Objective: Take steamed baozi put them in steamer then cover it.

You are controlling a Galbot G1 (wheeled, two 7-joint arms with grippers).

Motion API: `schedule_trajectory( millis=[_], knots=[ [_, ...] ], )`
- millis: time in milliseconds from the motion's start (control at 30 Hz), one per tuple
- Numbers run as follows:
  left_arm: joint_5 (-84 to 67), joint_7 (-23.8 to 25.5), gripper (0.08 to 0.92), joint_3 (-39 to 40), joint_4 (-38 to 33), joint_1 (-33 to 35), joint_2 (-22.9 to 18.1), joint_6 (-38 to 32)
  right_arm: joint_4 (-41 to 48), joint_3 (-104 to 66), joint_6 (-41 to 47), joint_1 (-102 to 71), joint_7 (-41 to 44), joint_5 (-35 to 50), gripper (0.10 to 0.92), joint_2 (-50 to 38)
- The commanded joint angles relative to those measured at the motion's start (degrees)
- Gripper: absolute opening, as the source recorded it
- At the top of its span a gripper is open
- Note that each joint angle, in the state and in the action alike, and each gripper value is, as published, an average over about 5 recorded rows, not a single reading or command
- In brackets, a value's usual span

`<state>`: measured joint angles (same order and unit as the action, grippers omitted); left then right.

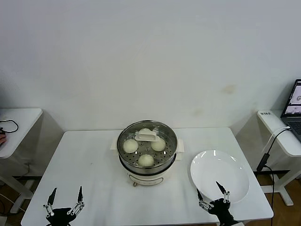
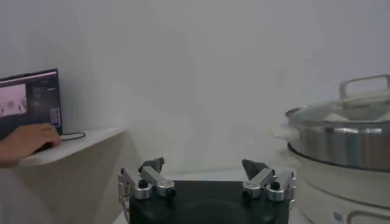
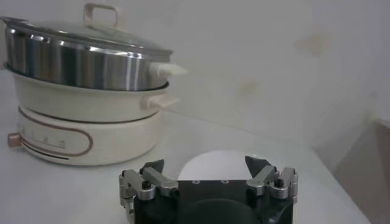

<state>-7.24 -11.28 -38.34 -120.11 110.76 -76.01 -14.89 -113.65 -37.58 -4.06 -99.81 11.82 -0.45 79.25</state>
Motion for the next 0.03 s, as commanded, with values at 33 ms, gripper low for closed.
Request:
schedule_trajectory(
  millis=[33],
  knots=[
    [-0.50,0.52,0.823,-0.52,1.13,0.34,0.06,-0.58,-0.46,0.43,1.35,-0.27,-0.32,0.08,0.823,-0.23]
  ],
)
